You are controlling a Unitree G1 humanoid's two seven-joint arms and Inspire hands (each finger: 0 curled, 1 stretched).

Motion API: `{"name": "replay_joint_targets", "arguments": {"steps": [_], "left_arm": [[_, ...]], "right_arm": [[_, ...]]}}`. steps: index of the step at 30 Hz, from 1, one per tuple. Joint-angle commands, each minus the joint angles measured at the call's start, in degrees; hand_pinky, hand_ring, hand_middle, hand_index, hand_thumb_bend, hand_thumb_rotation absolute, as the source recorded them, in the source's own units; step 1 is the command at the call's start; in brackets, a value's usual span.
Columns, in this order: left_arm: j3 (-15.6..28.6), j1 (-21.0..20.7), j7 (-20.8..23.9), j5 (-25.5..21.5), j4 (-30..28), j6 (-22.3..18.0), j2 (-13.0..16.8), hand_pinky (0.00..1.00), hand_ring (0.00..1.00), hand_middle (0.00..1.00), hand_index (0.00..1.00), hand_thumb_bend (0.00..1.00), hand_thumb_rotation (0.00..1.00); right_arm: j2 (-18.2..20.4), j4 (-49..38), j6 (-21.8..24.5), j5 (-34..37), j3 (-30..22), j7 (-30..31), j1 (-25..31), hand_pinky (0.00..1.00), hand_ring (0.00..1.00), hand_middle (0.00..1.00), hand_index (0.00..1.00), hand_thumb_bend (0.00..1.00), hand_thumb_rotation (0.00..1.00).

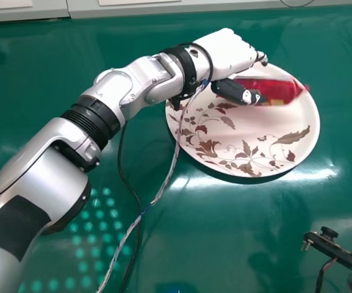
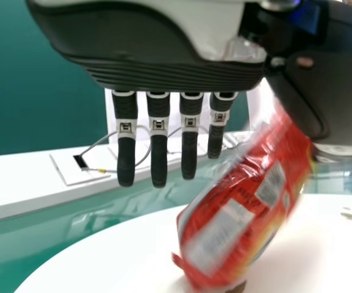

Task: Pick up biscuit and place it in the plate

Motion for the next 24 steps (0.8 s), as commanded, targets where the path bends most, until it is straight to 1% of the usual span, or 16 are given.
{"name": "replay_joint_targets", "arguments": {"steps": [1,6,11,15,16,17,18,20,22,24], "left_arm": [[0.4,-0.4,1.1,-0.4,0.0,-0.5,0.3,0.59,0.73,0.82,0.94,0.9,0.85],[-0.4,-0.5,2.3,0.8,-0.2,-0.2,0.6,0.61,0.75,0.84,0.96,0.95,0.9],[-0.9,-0.4,3.0,1.7,-0.7,0.2,0.9,0.6,0.75,0.84,0.95,0.97,0.92],[-0.6,-0.2,2.4,1.6,-2.1,0.1,1.6,0.6,0.75,0.83,0.93,0.95,0.9],[-0.4,-0.2,1.9,1.5,-2.7,0.2,1.9,0.6,0.76,0.83,0.94,0.94,0.9],[-0.2,-0.1,1.6,1.4,-3.4,0.2,2.2,0.61,0.76,0.84,0.94,0.94,0.9],[-0.1,0.0,1.5,1.2,-4.2,0.2,2.7,0.62,0.77,0.84,0.95,0.93,0.91],[0.6,0.7,2.0,0.8,-6.3,-0.2,3.9,0.62,0.76,0.82,0.94,0.93,0.93],[1.9,1.9,2.8,-0.3,-8.6,-0.6,5.2,0.61,0.75,0.8,0.93,0.9,0.9],[4.1,3.6,3.6,-2.1,-11.2,-1.1,6.6,0.6,0.73,0.78,0.91,0.89,0.88]], "right_arm": [[1.0,-0.7,0.2,-0.6,0.2,-0.4,0.3,0.68,0.78,0.81,0.78,0.67,0.35],[1.2,-0.7,0.4,-0.2,0.2,-0.6,0.3,0.63,0.76,0.81,0.77,0.68,0.34],[1.3,-0.6,0.1,0.5,0.2,-0.6,0.3,0.67,0.77,0.81,0.78,0.67,0.32],[1.4,-0.8,0.4,-0.1,0.4,-0.8,0.6,0.7,0.79,0.82,0.78,0.67,0.33],[1.5,-0.8,0.4,0.1,0.5,-0.8,0.7,0.69,0.79,0.82,0.78,0.67,0.33],[1.6,-0.8,0.4,0.1,0.5,-0.9,0.8,0.66,0.77,0.81,0.78,0.67,0.33],[1.6,-0.8,0.3,0.2,0.5,-0.9,1.0,0.65,0.76,0.81,0.78,0.67,0.32],[1.6,-0.6,-0.1,0.3,0.5,-1.1,1.2,0.65,0.77,0.82,0.78,0.67,0.33],[1.7,-0.3,-0.6,0.3,0.6,-1.3,1.6,0.62,0.75,0.8,0.78,0.68,0.32],[1.8,0.0,-1.2,0.7,0.6,-1.5,1.8,0.62,0.75,0.8,0.77,0.68,0.3]]}}
